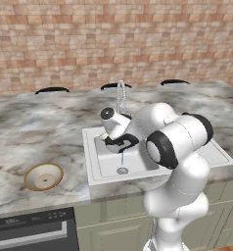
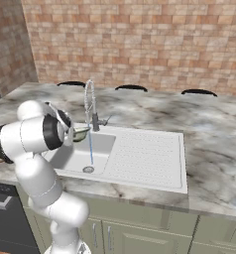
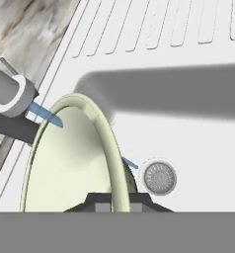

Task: Rinse each bowl for a few seconds and place them down in the sink or on the counter.

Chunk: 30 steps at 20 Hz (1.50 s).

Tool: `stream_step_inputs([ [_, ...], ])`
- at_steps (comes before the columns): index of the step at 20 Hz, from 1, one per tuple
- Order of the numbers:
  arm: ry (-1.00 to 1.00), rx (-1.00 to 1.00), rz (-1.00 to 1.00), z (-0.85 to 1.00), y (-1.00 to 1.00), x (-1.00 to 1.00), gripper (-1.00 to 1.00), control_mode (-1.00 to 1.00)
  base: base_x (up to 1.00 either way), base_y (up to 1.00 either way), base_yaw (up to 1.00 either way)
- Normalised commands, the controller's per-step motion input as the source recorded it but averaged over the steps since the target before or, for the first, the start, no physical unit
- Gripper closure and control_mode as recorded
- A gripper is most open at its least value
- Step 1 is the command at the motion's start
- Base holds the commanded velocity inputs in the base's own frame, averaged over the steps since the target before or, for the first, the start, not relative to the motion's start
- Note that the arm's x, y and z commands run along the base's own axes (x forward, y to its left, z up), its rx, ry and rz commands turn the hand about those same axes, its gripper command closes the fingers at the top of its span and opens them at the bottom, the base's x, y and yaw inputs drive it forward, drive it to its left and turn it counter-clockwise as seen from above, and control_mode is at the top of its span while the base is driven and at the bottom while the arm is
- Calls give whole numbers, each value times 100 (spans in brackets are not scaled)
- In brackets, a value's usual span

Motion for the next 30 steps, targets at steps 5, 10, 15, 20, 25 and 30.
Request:
stream_step_inputs([
  [5,-3,5,-5,0,37,0,100,-100,0,0,0],
  [10,-4,6,-2,0,40,0,100,-100,0,0,0],
  [15,-8,3,0,-3,44,-2,100,-100,0,0,0],
  [20,-9,3,0,-4,46,-5,100,-100,0,0,0],
  [25,-8,6,4,-1,51,-8,100,-100,0,0,0],
  [30,-10,5,6,-1,52,-6,100,-100,0,0,0],
])
